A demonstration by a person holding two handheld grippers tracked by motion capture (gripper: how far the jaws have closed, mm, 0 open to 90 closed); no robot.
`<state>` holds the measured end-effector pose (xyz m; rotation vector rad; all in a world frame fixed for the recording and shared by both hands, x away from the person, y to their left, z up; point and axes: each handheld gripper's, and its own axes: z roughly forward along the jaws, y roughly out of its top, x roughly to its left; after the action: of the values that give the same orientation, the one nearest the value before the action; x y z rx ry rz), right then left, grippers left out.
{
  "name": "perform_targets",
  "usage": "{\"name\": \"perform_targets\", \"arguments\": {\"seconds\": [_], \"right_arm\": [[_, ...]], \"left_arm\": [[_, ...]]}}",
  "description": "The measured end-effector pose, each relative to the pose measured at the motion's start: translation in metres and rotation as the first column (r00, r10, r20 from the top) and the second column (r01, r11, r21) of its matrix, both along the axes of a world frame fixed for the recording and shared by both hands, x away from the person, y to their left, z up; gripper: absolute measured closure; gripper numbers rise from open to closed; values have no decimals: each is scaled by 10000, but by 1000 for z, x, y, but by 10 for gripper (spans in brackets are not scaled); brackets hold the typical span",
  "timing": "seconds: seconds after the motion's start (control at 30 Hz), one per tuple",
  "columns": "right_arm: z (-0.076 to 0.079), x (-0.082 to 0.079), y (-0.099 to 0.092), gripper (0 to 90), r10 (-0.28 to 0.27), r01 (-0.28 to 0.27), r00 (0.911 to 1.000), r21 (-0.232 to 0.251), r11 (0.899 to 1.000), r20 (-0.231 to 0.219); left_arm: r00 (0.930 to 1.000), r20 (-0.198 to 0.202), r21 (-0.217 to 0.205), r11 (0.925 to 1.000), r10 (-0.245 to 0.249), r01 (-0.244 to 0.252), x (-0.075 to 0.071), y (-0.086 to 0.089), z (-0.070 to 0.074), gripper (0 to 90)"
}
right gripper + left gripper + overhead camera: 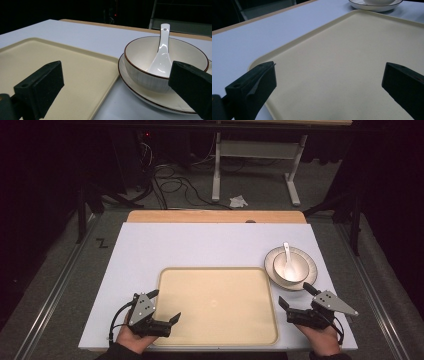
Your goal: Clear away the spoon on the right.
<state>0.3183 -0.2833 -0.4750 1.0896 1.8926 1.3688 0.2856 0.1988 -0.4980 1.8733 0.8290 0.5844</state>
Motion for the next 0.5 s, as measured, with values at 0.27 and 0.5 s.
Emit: {"name": "perform_targets", "arguments": {"seconds": [0.27, 0.5], "right_arm": [[0, 0, -5, 7, -72, 72, 10000, 207, 9998, -37], [0, 0, -4, 7, -69, 70, 10000, 166, 9998, -52]], "left_arm": [[10000, 3, -9, 10000, 35, -35, 0, 1, 0, 2], [10000, -28, 19, 10000, -31, 31, 0, 0, 0, 2]]}}
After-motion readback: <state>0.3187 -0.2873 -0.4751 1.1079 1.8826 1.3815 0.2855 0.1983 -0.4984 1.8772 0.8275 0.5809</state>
